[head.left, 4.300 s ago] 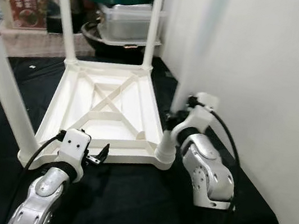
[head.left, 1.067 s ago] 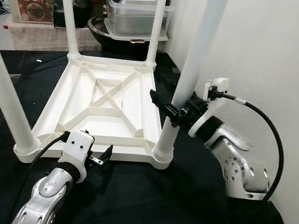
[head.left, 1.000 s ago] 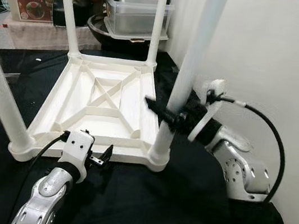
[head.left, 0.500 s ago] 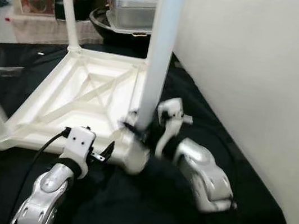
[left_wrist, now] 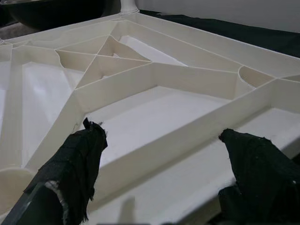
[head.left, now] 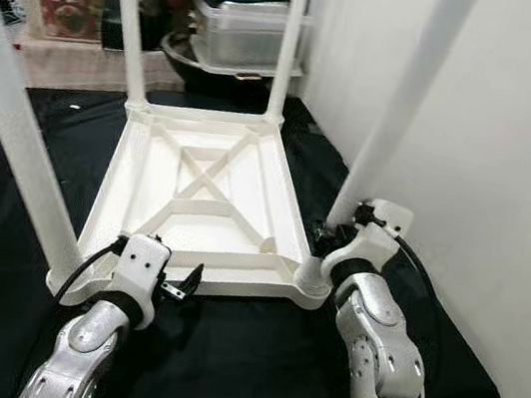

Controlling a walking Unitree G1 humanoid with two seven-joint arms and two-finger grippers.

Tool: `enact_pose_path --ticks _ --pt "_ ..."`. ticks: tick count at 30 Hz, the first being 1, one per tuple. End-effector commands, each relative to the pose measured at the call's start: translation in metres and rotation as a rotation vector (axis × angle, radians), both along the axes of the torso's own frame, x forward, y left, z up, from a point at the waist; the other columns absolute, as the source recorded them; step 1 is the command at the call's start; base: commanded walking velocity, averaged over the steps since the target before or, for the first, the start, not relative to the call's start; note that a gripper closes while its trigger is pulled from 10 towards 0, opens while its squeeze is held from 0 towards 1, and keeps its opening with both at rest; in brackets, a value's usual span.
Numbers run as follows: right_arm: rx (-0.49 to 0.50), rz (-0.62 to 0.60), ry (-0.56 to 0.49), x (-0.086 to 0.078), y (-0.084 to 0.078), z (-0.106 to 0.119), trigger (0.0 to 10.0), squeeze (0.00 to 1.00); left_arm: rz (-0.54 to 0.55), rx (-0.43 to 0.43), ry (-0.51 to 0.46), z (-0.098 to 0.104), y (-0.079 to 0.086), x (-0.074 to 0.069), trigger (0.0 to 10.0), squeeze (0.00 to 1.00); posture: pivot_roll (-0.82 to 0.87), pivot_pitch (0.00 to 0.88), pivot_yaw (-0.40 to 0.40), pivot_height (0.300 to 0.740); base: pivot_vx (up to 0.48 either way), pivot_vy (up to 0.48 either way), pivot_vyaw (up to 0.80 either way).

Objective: Building children table

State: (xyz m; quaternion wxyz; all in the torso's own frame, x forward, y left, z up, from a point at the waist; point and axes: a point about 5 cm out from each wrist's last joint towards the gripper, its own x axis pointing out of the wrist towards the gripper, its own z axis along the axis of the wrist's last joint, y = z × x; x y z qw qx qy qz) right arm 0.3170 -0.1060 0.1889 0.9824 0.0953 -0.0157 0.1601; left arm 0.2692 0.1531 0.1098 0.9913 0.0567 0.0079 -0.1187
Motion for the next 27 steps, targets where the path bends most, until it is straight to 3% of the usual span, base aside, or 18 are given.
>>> enact_pose_path --ticks 1,2,4,5,6,8,10,13,18,19,20,21,22,23,24,25,26,27 --pt "0.046 0.352 -0.076 0.000 0.020 0.026 10.0 0.00 0.010 0.006 0.016 -0.004 0.002 0.000 10.0 0.00 0.07 0.000 -0.029 0.740 0.000 0.000 0.00" --pt "0.046 0.352 -0.076 0.000 0.020 0.026 10.0 0.00 0.010 0.006 0.016 -0.004 0.002 0.000 10.0 0.00 0.07 0.000 -0.029 0.740 0.000 0.000 0.00" --pt "0.038 0.674 -0.124 -0.014 0.025 0.040 10.0 0.00 0.013 0.005 0.016 -0.004 0.003 -0.001 10.0 0.00 0.07 0.000 -0.028 0.740 0.000 0.000 0.00" --pt "0.038 0.674 -0.124 -0.014 0.025 0.040 10.0 0.00 0.013 0.005 0.016 -0.004 0.003 -0.001 10.0 0.00 0.07 0.000 -0.028 0.740 0.000 0.000 0.00" --pt "0.003 0.820 -0.149 -0.025 0.025 0.042 10.0 0.00 0.010 0.006 0.017 -0.005 0.003 -0.002 10.0 0.00 0.08 0.000 -0.037 0.740 0.000 0.000 0.00" --pt "0.003 0.820 -0.149 -0.025 0.025 0.042 10.0 0.00 0.010 0.006 0.017 -0.005 0.003 -0.002 10.0 0.00 0.08 0.000 -0.037 0.740 0.000 0.000 0.00" --pt "-0.045 0.932 -0.161 -0.037 0.027 0.040 10.0 0.00 0.012 0.006 0.018 -0.005 0.003 -0.003 10.0 0.00 0.08 0.000 -0.046 0.740 0.000 0.000 0.00" --pt "-0.155 1.208 -0.123 -0.077 0.041 0.014 10.0 0.00 0.017 0.001 0.018 -0.005 0.004 -0.005 10.0 0.00 0.09 0.000 -0.051 0.740 0.000 0.000 0.00" --pt "-0.164 1.248 -0.101 -0.081 0.045 0.008 10.0 0.00 0.013 0.002 0.020 -0.005 0.003 -0.005 10.0 0.00 0.09 0.000 -0.051 0.740 0.000 0.000 0.00" --pt "-0.166 1.177 -0.062 -0.073 0.050 0.000 4.7 0.00 0.011 0.003 0.021 -0.005 0.003 -0.006 10.0 0.00 0.10 0.000 -0.040 0.740 0.000 0.000 0.00" --pt "-0.166 1.177 -0.062 -0.073 0.050 0.000 4.7 0.00 0.011 0.003 0.021 -0.005 0.003 -0.006 10.0 0.00 0.10 0.000 -0.040 0.740 0.000 0.000 0.00" --pt "-0.172 0.944 -0.002 -0.048 0.053 -0.008 0.0 0.00 0.008 0.005 0.021 -0.005 0.004 -0.006 10.0 0.00 0.10 0.000 -0.046 0.740 0.000 0.000 0.00" --pt "-0.172 0.944 -0.002 -0.048 0.053 -0.008 0.0 0.00 0.008 0.005 0.021 -0.005 0.004 -0.006 10.0 0.00 0.10 0.000 -0.046 0.740 0.000 0.000 0.00" --pt "-0.149 0.571 0.095 -0.012 0.044 -0.016 0.0 0.00 0.009 0.009 0.021 -0.005 0.005 -0.005 10.0 0.00 0.09 0.000 -0.048 0.740 0.000 0.000 0.00" --pt "-0.149 0.571 0.095 -0.012 0.044 -0.016 0.0 0.00 0.009 0.009 0.021 -0.005 0.005 -0.005 10.0 0.00 0.09 0.000 -0.048 0.740 0.000 0.000 0.00" --pt "-0.122 0.155 0.198 0.013 0.018 -0.028 0.0 0.00 0.014 0.011 0.021 -0.005 0.006 -0.005 10.0 0.00 0.09 0.000 -0.045 0.740 0.000 0.000 0.00" --pt "-0.122 0.155 0.198 0.013 0.018 -0.028 0.0 0.00 0.014 0.011 0.021 -0.005 0.006 -0.005 10.0 0.00 0.09 0.000 -0.045 0.740 0.000 0.000 0.00" --pt "-0.120 -0.131 0.282 0.021 -0.007 -0.040 0.0 0.00 0.017 0.009 0.020 -0.005 0.006 -0.005 10.0 0.00 0.09 0.000 -0.040 0.740 0.000 0.000 0.00"
